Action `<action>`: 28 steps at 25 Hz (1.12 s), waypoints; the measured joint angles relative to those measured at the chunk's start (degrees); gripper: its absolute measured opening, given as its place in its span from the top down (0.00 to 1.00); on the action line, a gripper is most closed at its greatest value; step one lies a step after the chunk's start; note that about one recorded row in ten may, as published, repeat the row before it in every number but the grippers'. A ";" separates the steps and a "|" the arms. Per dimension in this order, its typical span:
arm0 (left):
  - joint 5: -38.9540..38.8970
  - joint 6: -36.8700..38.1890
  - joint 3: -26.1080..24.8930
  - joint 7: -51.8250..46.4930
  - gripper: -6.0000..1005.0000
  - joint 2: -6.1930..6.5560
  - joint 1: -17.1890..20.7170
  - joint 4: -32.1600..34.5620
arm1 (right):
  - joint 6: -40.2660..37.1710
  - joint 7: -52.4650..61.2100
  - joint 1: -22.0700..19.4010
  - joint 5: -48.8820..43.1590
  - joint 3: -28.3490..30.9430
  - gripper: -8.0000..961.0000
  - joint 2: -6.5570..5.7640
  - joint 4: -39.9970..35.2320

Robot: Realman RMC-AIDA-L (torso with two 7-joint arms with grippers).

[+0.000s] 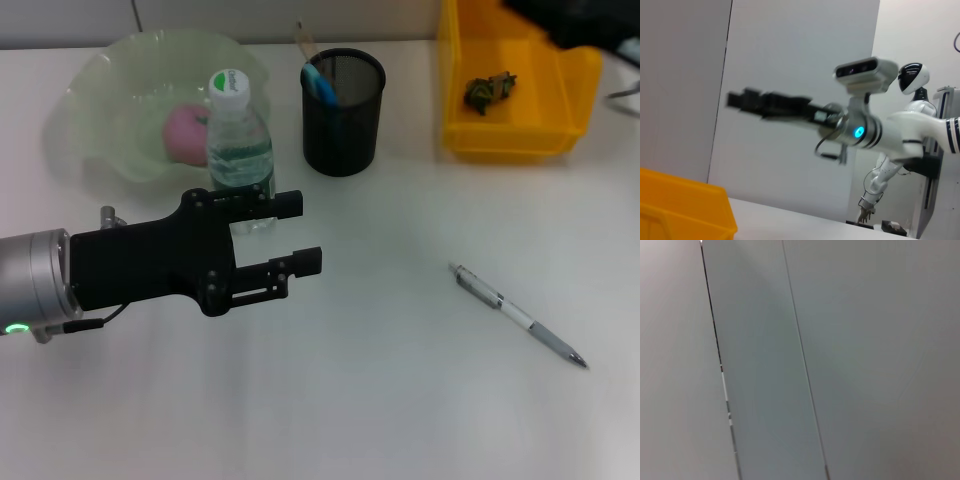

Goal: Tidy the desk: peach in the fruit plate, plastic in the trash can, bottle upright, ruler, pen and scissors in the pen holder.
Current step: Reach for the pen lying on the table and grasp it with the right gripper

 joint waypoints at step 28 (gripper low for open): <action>0.20 1.42 0.73 1.56 0.37 0.00 0.64 -2.03 | -48.66 59.28 19.70 -61.82 15.37 0.52 -6.32 -33.01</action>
